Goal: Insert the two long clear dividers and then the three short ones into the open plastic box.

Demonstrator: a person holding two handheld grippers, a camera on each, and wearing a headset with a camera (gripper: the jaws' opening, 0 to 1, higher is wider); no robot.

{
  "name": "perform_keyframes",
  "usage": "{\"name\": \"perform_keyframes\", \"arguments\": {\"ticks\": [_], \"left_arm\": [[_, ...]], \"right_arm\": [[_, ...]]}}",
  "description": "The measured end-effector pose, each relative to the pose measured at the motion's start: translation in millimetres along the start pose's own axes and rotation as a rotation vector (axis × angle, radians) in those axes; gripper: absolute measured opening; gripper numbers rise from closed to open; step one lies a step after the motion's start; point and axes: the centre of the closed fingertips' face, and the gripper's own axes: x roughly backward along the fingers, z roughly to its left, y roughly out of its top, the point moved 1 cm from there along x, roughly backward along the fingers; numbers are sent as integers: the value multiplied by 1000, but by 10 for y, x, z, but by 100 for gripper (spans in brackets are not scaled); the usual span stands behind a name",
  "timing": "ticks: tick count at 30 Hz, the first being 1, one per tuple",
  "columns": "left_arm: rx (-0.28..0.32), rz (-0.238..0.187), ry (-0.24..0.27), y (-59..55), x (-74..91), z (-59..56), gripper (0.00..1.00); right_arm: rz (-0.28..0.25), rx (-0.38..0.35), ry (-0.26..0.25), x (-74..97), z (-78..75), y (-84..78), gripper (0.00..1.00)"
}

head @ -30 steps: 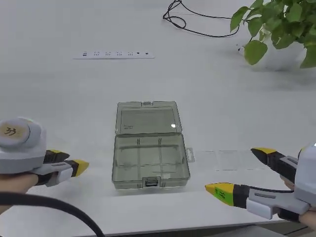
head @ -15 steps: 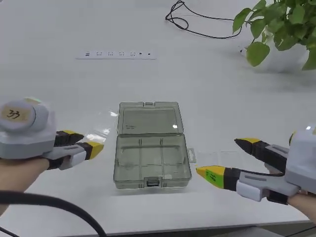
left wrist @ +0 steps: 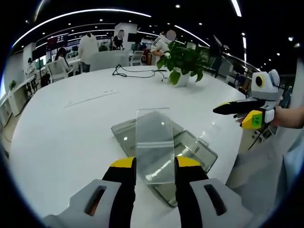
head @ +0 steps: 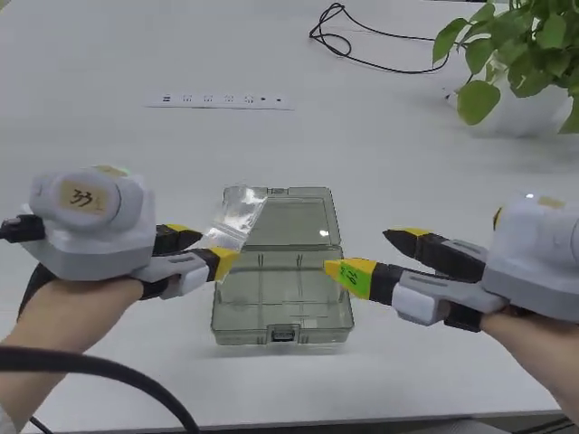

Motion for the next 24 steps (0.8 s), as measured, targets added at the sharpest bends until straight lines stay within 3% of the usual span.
{"name": "perform_keyframes", "arguments": {"ticks": [8, 20, 24], "left_arm": [[-32, -29, -48, 135, -123, -252, 30], [-44, -62, -95, 259, -222, -466, 30], [-46, -64, -107, 272, -250, -521, 30]], "right_arm": [[-42, -127, 41, -132, 112, 90, 45], [-90, -350, 48, -278, 21, 124, 31], [-89, -372, 44, -309, 33, 120, 26]]}}
